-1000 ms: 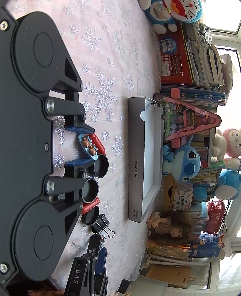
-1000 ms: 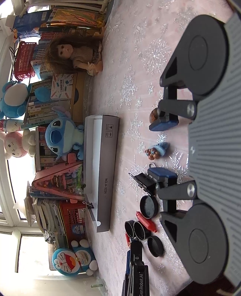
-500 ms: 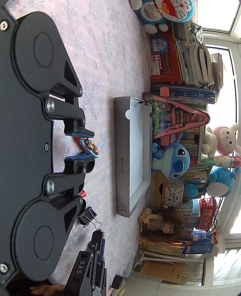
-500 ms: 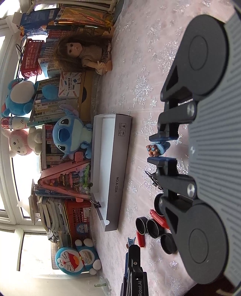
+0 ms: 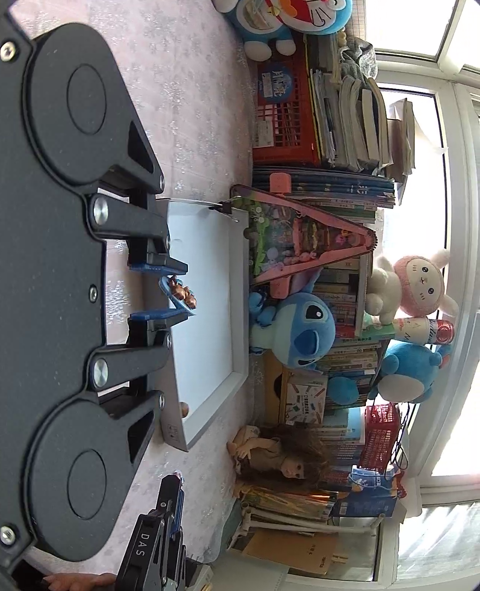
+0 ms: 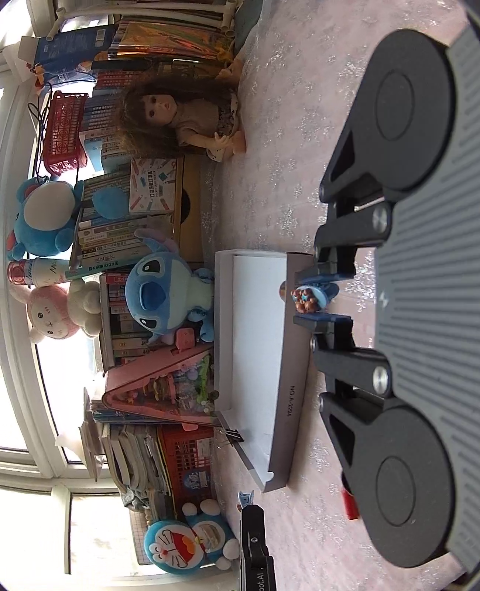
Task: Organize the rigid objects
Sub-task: 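Carry both blue figurines over the white tray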
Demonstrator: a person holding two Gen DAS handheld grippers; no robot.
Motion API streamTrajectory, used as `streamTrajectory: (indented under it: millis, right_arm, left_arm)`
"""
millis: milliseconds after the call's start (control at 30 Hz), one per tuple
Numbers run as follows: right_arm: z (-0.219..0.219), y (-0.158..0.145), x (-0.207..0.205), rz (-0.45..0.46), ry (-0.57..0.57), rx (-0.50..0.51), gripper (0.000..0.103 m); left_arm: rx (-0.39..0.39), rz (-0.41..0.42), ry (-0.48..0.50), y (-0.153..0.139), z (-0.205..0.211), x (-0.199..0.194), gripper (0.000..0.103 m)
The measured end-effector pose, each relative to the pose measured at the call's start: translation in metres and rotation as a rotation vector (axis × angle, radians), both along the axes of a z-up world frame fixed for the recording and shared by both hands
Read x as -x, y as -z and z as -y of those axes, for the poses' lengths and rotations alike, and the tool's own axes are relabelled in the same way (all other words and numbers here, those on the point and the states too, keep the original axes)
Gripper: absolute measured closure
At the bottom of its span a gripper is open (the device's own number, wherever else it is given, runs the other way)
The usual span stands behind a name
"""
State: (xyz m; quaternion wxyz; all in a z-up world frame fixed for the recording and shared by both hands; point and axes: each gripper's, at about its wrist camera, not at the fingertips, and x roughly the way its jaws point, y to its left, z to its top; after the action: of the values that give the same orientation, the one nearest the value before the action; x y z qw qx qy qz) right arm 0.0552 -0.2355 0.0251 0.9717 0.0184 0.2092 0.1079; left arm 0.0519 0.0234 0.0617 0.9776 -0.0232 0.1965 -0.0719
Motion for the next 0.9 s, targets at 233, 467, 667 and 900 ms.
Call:
streamTrajectory:
  millis: [233,467,667,900]
  right_arm:
    - [0.015,-0.022,-0.058,-0.099,0.029,-0.096,0.082]
    - [0.018,-0.024,-0.118,-0.238,0.017,-0.163,0.082]
    - [0.015,-0.005,-0.161,-0.366,0.033,-0.225,0.082]
    - [-0.001,0.01,-0.182,-0.405,0.038,-0.177,0.082]
  left_arm:
    - [0.027,-0.042,-0.008,-0.021,-0.009,-0.062,0.085]
    - [0.061,-0.148,-0.055,-0.013,-0.019,-0.128,0.085]
    - [0.078,-0.23,-0.085,0.007,-0.024,-0.168,0.085]
    - [0.044,-0.271,-0.109,0.029,-0.025,-0.19,0.085]
